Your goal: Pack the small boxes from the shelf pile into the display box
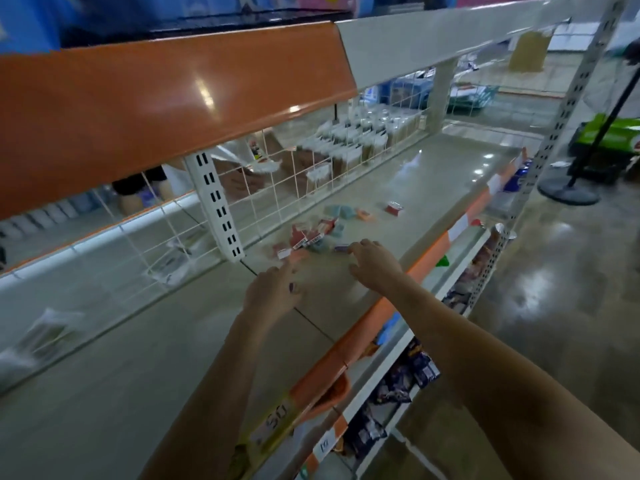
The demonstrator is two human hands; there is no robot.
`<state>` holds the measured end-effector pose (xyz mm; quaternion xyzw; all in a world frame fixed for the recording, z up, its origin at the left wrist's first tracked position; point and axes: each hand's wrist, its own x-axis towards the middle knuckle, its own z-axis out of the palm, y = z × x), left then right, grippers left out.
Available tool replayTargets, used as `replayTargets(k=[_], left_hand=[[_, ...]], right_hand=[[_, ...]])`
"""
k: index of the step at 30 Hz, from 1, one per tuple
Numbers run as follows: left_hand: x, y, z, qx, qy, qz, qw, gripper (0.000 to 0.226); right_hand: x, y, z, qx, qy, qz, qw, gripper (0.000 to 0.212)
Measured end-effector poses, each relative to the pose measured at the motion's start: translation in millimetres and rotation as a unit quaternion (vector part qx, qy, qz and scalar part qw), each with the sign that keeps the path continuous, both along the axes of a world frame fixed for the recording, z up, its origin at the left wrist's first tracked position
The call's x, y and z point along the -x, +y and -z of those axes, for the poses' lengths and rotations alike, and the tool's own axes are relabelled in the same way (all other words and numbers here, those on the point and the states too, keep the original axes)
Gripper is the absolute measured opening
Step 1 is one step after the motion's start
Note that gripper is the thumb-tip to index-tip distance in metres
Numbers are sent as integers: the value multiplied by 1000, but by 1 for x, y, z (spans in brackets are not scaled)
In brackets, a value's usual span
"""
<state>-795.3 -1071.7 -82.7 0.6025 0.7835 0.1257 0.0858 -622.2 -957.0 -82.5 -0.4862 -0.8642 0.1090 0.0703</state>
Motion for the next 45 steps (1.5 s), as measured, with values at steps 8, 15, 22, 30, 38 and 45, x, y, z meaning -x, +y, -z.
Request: replayTargets(k=[8, 15, 22, 30, 38, 45], left_hand=[[5, 3, 8, 55, -92, -83, 991, 61], [-20, 18, 11, 19, -75, -213, 974, 37], [-35, 27, 14, -65, -105, -288, 950, 12], [-56, -3, 12, -254, -322, -363, 837, 17], [-69, -98, 5, -380, -372, -433, 728, 10], [-80, -220, 1, -444, -352, -522, 637, 12]], right_hand=[[14, 47, 11, -6, 23, -33, 999, 36], [7, 69, 20, -6, 50, -93, 994, 34], [4, 60, 26, 21, 104, -182, 978, 28], [6, 41, 21, 51, 139, -303, 941, 27], [26, -32, 12, 87, 189, -425, 881, 25], [55, -138, -10, 108, 185, -538, 815, 25]])
